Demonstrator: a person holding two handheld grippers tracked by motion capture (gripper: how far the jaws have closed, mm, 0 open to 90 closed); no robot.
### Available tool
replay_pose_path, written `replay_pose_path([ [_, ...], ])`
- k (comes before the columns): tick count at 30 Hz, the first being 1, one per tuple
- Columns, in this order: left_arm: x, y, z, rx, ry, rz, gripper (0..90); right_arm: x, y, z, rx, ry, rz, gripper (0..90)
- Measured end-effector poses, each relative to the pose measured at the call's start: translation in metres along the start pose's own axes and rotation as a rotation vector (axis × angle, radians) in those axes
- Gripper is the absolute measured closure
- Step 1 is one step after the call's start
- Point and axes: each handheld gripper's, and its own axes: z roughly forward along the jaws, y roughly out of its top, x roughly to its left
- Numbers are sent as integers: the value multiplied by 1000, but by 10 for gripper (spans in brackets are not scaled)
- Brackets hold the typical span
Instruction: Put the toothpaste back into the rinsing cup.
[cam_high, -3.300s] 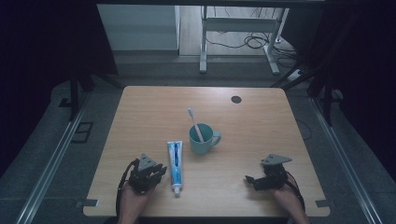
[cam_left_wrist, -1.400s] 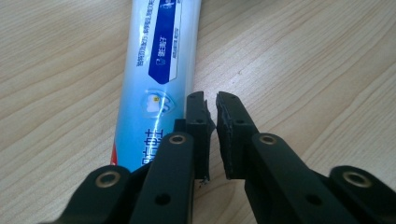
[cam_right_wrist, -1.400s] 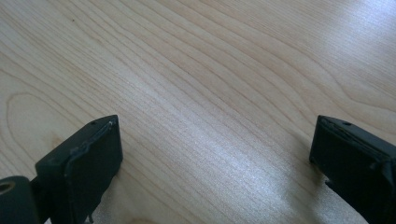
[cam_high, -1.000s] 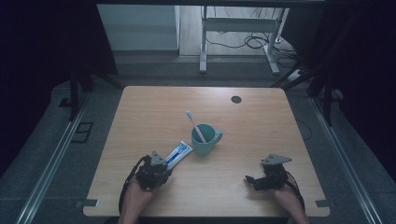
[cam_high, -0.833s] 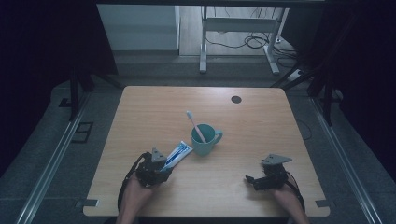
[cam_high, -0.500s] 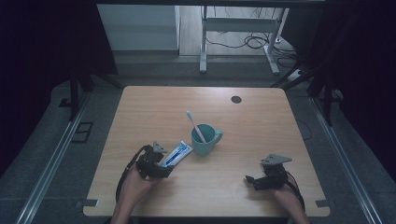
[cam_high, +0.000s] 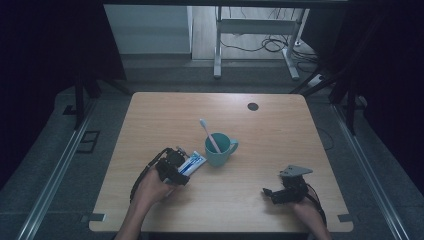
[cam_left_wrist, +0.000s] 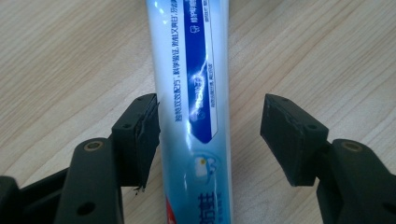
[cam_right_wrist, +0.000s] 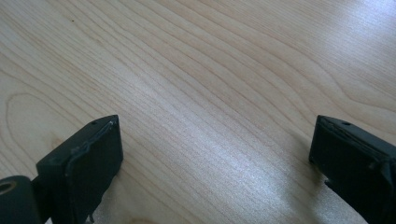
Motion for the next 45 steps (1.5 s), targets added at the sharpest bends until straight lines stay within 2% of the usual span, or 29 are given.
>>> replay_pose_path([
  [6,1,10,8,95,28,21,403,0,0,0,0,0,0,26],
  [14,5,11,19,174,24,16,429,0,0,0,0,0,1,26],
  [16,8,11,20,173,4,-2,446,0,0,0,0,0,0,25],
  [19,10,10,20,165,0,-16,486,0,0,0,0,1,0,26],
  [23,11,11,18,174,-3,-12,534,0,0,0,0,0,0,25],
  [27,9,12,13,171,-1,1,659,0,0,0,0,0,1,25],
  [30,10,12,11,172,-2,14,694,0,0,0,0,0,0,25],
  [35,15,7,10,133,-33,-6,713,0,0,0,0,0,1,26],
  [41,24,-3,6,92,-12,-35,720,0,0,0,0,0,0,26],
  [45,31,-11,2,37,-18,-60,721,0,0,0,1,1,0,25],
])
